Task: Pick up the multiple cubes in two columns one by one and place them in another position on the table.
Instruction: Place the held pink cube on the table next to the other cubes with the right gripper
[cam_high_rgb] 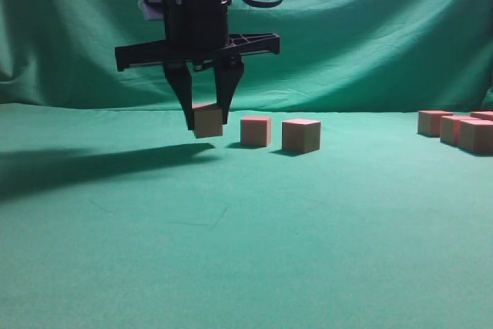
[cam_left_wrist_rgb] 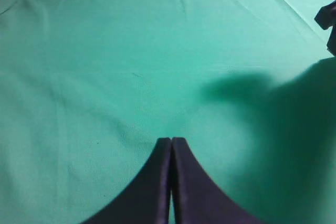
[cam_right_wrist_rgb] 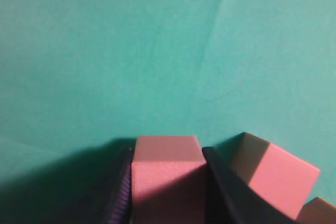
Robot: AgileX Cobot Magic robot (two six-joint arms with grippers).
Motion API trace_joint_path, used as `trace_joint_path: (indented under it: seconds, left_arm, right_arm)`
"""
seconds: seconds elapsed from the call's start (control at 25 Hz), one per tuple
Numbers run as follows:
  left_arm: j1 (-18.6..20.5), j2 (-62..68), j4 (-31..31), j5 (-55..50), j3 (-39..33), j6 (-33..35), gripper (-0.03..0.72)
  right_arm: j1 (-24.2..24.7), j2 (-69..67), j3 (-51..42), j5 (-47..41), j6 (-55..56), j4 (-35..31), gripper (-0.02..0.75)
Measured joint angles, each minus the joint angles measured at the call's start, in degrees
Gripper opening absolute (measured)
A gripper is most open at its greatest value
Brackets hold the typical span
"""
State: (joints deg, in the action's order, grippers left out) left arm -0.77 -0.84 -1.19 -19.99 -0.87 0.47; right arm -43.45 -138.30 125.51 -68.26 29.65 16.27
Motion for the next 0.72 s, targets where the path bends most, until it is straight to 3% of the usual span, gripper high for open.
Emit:
trace_joint_path:
  seconds: [0.72]
  left_arm:
    - [0.0,0.0,0.0,0.0,0.0,0.0,0.000]
  right_arm:
    - [0.0,-1.1,0.0,-0.8,0.5,0.1,0.249]
